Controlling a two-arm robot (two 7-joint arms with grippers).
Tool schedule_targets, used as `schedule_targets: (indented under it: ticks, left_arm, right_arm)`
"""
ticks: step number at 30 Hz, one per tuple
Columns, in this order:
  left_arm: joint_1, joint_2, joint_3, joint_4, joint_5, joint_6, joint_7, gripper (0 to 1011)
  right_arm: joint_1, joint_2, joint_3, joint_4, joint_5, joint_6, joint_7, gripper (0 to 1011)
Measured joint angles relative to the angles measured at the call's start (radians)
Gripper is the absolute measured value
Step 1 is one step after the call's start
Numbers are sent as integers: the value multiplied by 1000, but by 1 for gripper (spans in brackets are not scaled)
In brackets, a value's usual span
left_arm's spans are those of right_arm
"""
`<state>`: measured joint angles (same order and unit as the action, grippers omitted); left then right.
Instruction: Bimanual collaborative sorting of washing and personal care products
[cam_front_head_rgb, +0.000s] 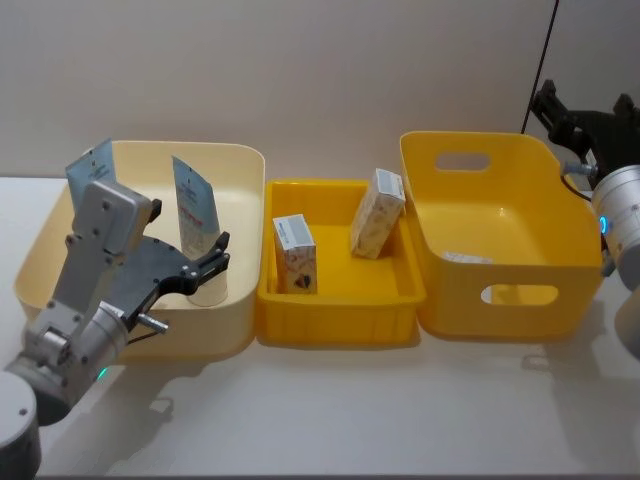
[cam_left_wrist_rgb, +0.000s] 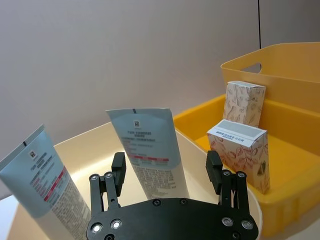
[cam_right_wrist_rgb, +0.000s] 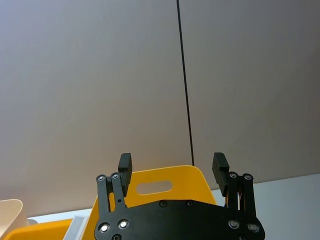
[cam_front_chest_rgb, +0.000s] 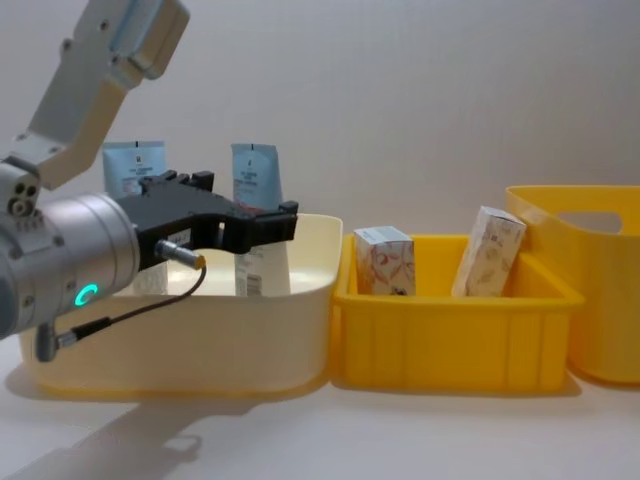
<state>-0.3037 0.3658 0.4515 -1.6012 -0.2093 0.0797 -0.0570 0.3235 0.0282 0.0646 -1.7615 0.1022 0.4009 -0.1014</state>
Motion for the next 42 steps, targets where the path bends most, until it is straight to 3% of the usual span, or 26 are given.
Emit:
schedule_targets:
  ticks: [16, 30, 42]
  left_arm:
    - [-59, -43, 7, 55, 4, 38, -23, 1000]
    - [-67, -71, -4, 74, 46, 82, 35, 1000]
    - [-94, -86, -10, 128, 53, 74, 16, 1000]
  right_arm:
    - [-5, -2, 7, -13, 4, -11, 2, 1001]
    - [-7, -3, 9, -16, 6, -13, 2, 1001]
    - [-7, -2, 10, -17, 6, -14, 2, 1001]
